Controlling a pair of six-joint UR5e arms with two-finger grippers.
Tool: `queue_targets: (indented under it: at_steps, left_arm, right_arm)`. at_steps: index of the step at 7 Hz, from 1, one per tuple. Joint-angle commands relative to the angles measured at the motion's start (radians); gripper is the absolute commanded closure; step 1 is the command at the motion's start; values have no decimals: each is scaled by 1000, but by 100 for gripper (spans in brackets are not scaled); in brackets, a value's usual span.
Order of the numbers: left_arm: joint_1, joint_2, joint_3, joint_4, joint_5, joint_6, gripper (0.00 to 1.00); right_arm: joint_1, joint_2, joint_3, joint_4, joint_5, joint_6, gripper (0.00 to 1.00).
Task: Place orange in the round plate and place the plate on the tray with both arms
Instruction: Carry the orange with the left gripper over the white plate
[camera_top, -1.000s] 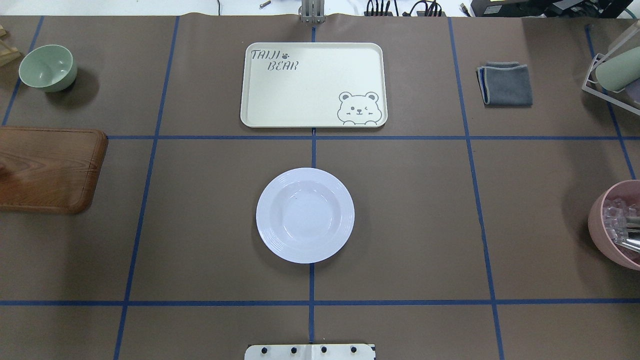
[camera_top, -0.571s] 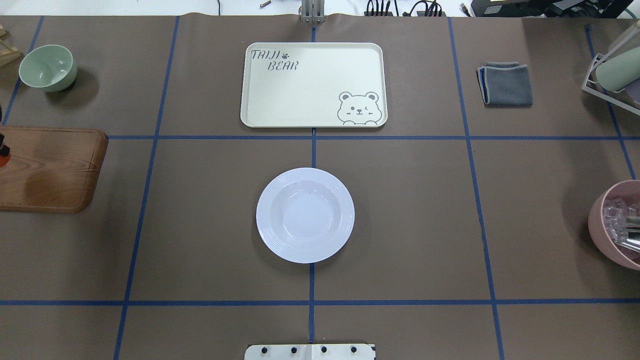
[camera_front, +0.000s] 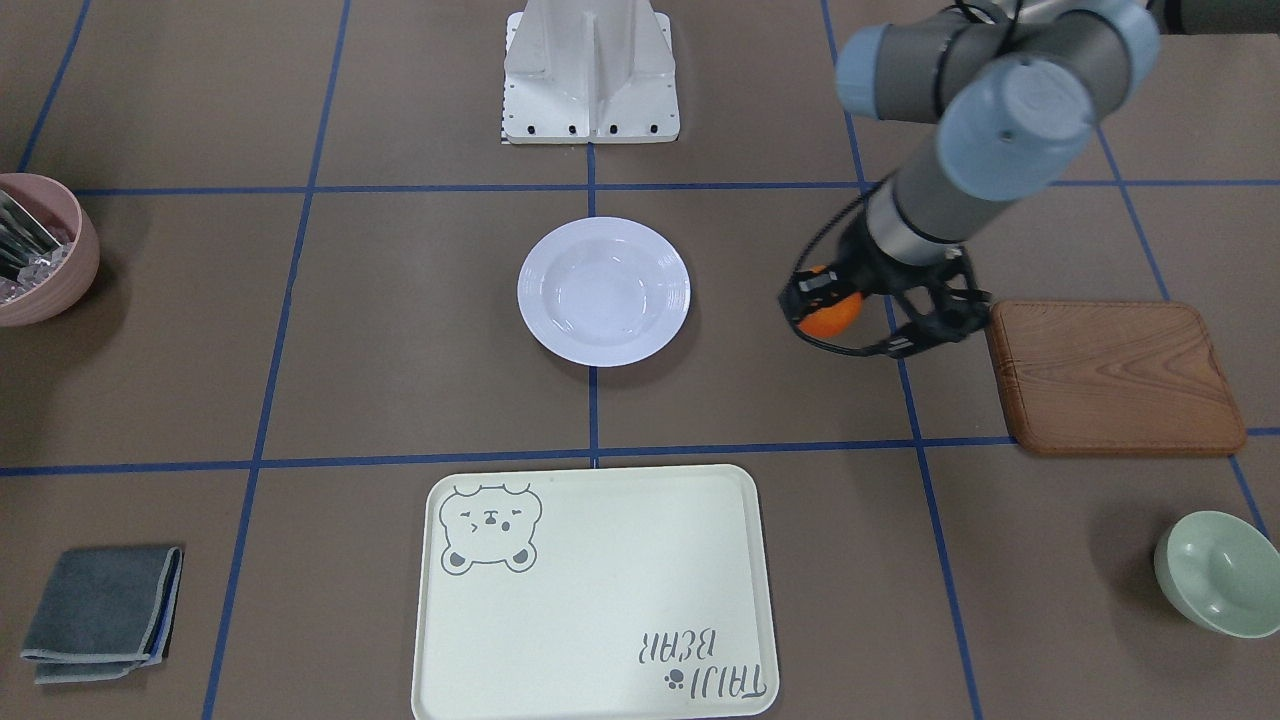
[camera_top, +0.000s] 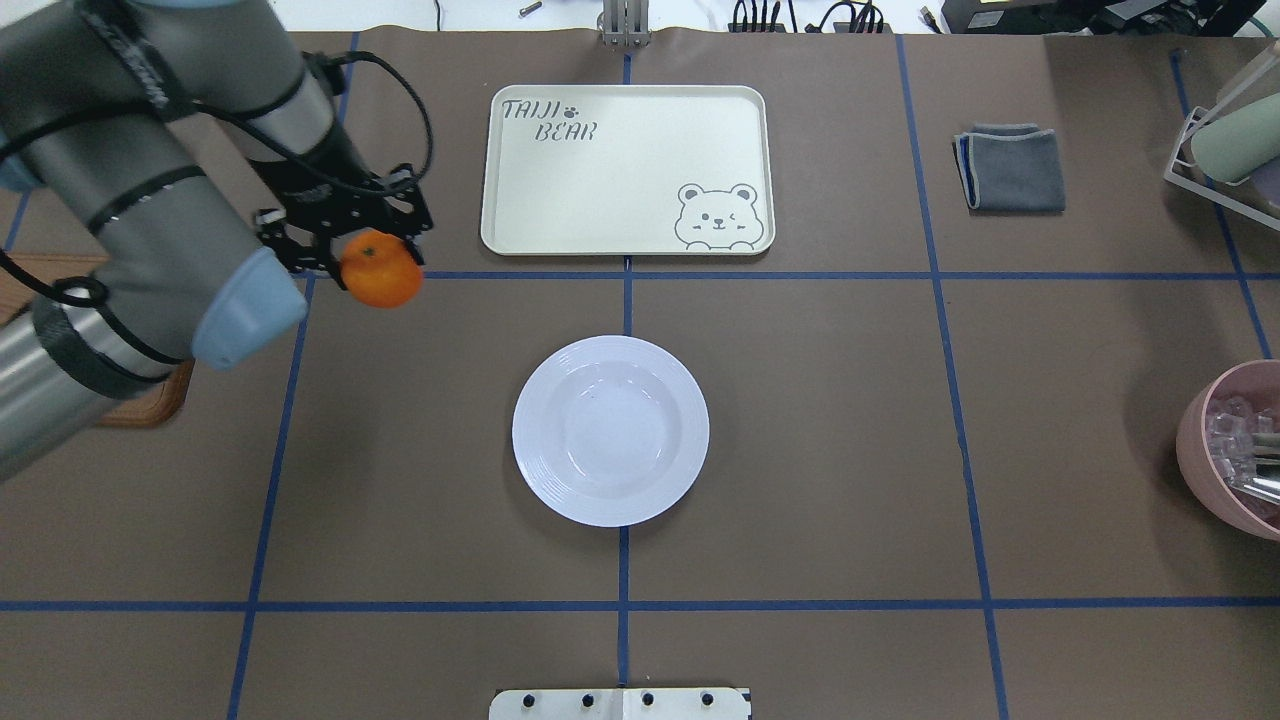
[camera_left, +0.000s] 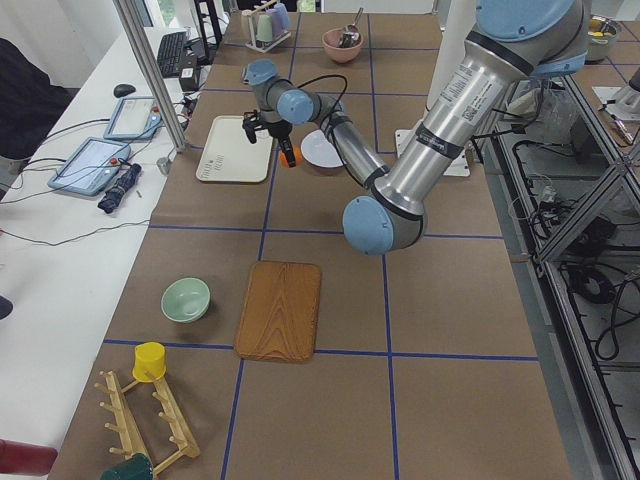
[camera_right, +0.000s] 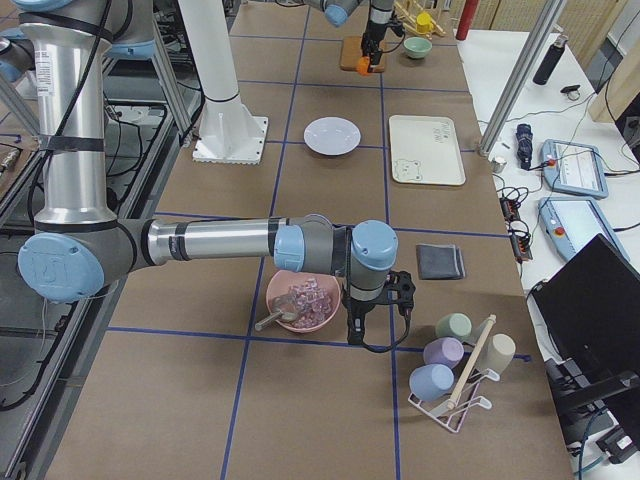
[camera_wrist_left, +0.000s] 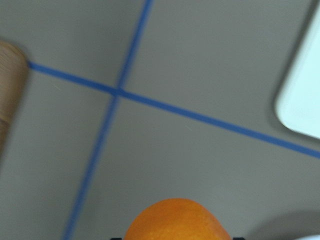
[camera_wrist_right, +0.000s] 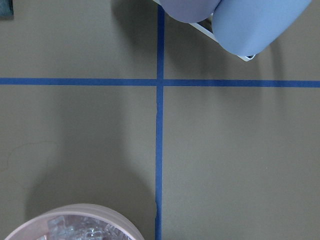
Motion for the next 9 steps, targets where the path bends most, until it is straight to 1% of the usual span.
queue_targets:
  at_steps: [1, 2, 3, 4, 6, 7, 8, 9]
  left_arm:
    - [186, -106, 102, -157, 121, -267, 100]
    - [221, -135, 192, -231, 164, -300, 100]
    - [246, -146, 252, -283, 189, -316, 100]
    - [271, -147, 272, -299, 194, -319, 100]
    - [297, -149, 277, -300, 194, -319, 100]
    - [299, -148, 279, -299, 194, -317, 100]
    - [303, -148, 286, -300, 194, -319, 89]
    - [303, -146, 286, -309, 194, -316, 15]
  right_arm:
    - [0, 5, -1, 0, 44, 1, 0]
    - [0, 7, -1, 0, 60, 1, 0]
    - [0, 8, 2, -1, 63, 3, 0]
    - [0, 8, 2, -1, 66, 3, 0]
    - [0, 8, 2, -1, 67, 3, 0]
    - [0, 10, 2, 0, 84, 3, 0]
    - [0, 10, 3, 0, 86, 3, 0]
    - [0, 10, 8, 2, 87, 3, 0]
